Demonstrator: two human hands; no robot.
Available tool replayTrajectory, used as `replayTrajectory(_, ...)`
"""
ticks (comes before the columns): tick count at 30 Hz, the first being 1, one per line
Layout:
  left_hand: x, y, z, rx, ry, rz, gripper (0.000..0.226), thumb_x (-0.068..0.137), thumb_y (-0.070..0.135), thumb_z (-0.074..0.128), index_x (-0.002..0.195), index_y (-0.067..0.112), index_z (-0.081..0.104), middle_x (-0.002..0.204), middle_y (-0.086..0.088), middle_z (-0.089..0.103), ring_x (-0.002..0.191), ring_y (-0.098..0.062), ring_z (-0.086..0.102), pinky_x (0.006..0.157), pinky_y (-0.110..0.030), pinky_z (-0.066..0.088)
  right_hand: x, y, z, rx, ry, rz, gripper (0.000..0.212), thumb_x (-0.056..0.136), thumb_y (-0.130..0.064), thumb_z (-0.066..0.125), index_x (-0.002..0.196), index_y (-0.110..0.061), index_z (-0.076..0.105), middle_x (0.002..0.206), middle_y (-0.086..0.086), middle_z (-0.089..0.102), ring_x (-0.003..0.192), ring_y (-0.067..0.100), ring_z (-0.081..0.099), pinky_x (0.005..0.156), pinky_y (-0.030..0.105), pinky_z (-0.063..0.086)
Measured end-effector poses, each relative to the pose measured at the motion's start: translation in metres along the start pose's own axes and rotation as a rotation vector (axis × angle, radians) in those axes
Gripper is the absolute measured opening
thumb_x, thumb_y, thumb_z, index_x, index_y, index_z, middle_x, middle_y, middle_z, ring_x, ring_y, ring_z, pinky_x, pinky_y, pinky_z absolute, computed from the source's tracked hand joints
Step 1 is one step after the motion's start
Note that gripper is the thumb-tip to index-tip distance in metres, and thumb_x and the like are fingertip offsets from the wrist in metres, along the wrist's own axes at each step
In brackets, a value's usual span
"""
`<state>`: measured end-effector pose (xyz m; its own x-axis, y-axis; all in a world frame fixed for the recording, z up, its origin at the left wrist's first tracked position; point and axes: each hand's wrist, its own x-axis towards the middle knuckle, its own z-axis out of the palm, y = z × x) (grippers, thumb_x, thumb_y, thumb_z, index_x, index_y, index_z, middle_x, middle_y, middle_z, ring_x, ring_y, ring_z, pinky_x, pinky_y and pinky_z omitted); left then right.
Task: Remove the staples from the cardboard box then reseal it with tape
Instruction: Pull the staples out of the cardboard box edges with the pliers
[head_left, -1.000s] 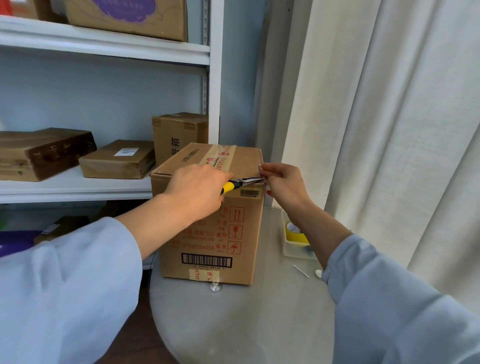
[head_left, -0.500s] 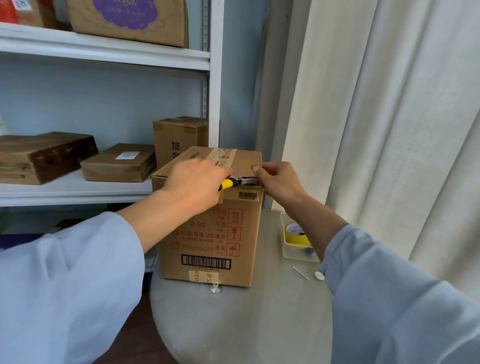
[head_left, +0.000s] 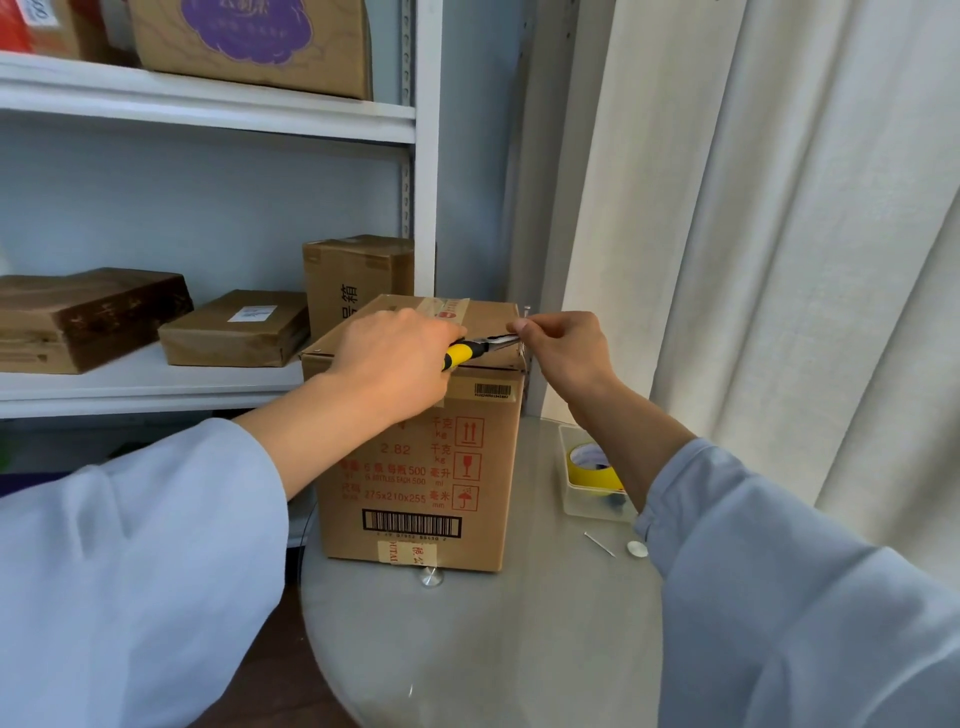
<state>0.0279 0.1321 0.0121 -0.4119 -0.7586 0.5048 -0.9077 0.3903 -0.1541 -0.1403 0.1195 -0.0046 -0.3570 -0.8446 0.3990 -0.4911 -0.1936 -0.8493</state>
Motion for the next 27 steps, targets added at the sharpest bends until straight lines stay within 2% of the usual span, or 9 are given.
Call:
replayTrajectory(3, 0.001, 0.005, -0.001, -0.088, -0.025, -0.011, 0.034, 0.092, 0.034, 0.054, 0.126, 0.036, 0.055, 0.108, -0.001, 0.064, 0.090, -0.021, 0.059, 0.055, -0.025, 0.038, 0.000, -0.001, -0.005, 0.022, 0.069, 0.006, 0.023, 0.094, -0.029, 0.058, 0.103, -0.013, 0.073, 0.095, 0.000, 0.066, 0.090, 0.018, 0.060, 0.080, 0.032, 0.049)
replayTrajectory(6, -0.001, 0.014, 0.000, -0.103, -0.071, 0.001, 0.032, 0.091, 0.035, 0.055, 0.123, 0.034, 0.057, 0.110, -0.001, 0.063, 0.082, -0.019, 0.053, 0.050, -0.022, 0.033, -0.001, 0.004, -0.015, 0.022, 0.112, 0.019, 0.019, 0.095, -0.028, 0.058, 0.088, -0.017, 0.072, 0.083, 0.001, 0.067, 0.079, 0.019, 0.061, 0.072, 0.032, 0.051)
replayTrajectory(11, -0.003, 0.034, 0.002, -0.093, -0.096, 0.014, 0.021, 0.090, 0.032, 0.056, 0.108, 0.022, 0.055, 0.092, -0.003, 0.057, 0.081, -0.023, 0.051, 0.060, -0.029, 0.037, -0.001, 0.026, -0.033, -0.024, 0.119, 0.101, 0.021, 0.093, -0.026, 0.057, 0.078, -0.016, 0.068, 0.077, 0.007, 0.069, 0.081, 0.027, 0.068, 0.079, 0.042, 0.057)
replayTrajectory(15, -0.007, 0.062, 0.019, -0.101, -0.216, 0.069, 0.014, 0.088, 0.027, 0.055, 0.100, 0.021, 0.054, 0.085, -0.002, 0.052, 0.078, -0.024, 0.050, 0.060, -0.029, 0.037, -0.009, 0.062, -0.042, -0.116, 0.039, 0.220, 0.021, 0.092, -0.020, 0.060, 0.075, -0.011, 0.067, 0.065, 0.003, 0.065, 0.054, 0.013, 0.068, 0.073, 0.042, 0.060)
replayTrajectory(17, -0.011, 0.073, 0.033, -0.120, -0.287, 0.089, 0.014, 0.086, 0.024, 0.055, 0.099, 0.020, 0.053, 0.084, -0.002, 0.050, 0.079, -0.025, 0.050, 0.061, -0.031, 0.039, -0.016, 0.084, -0.044, -0.171, -0.019, 0.290, 0.016, 0.091, -0.015, 0.061, 0.083, -0.004, 0.069, 0.065, 0.007, 0.064, 0.043, 0.009, 0.063, 0.069, 0.041, 0.061)
replayTrajectory(19, -0.013, 0.084, 0.050, -0.139, -0.365, 0.110, 0.013, 0.085, 0.023, 0.056, 0.097, 0.019, 0.052, 0.081, -0.001, 0.049, 0.079, -0.025, 0.051, 0.060, -0.030, 0.038, -0.024, 0.107, -0.044, -0.248, -0.091, 0.357, 0.010, 0.090, -0.010, 0.062, 0.088, -0.005, 0.070, 0.070, 0.010, 0.065, 0.050, 0.015, 0.063, 0.068, 0.037, 0.060)
replayTrajectory(22, -0.017, 0.098, 0.074, -0.152, -0.462, 0.132, 0.013, 0.086, 0.025, 0.056, 0.097, 0.019, 0.052, 0.080, 0.000, 0.050, 0.079, -0.024, 0.054, 0.057, -0.028, 0.038, -0.031, 0.138, -0.044, -0.314, -0.167, 0.428, 0.011, 0.087, -0.001, 0.060, 0.083, -0.006, 0.069, 0.065, 0.006, 0.062, 0.055, 0.017, 0.060, 0.065, 0.033, 0.056)
replayTrajectory(25, -0.018, 0.107, 0.094, -0.160, -0.530, 0.131, 0.012, 0.086, 0.021, 0.055, 0.097, 0.019, 0.052, 0.087, -0.002, 0.052, 0.082, -0.024, 0.054, 0.061, -0.029, 0.041, -0.032, 0.169, -0.040, -0.392, -0.180, 0.464, 0.005, 0.080, -0.001, 0.067, 0.081, -0.005, 0.070, 0.076, 0.015, 0.070, 0.076, 0.030, 0.069, 0.081, 0.043, 0.058)
replayTrajectory(27, -0.019, 0.111, 0.105, -0.163, -0.566, 0.114, 0.009, 0.085, 0.019, 0.053, 0.093, 0.020, 0.049, 0.087, -0.002, 0.050, 0.081, -0.025, 0.051, 0.062, -0.030, 0.038, -0.034, 0.190, -0.038, -0.439, -0.188, 0.499, 0.005, 0.076, -0.006, 0.069, 0.074, -0.010, 0.070, 0.082, 0.017, 0.072, 0.083, 0.032, 0.069, 0.082, 0.043, 0.057)
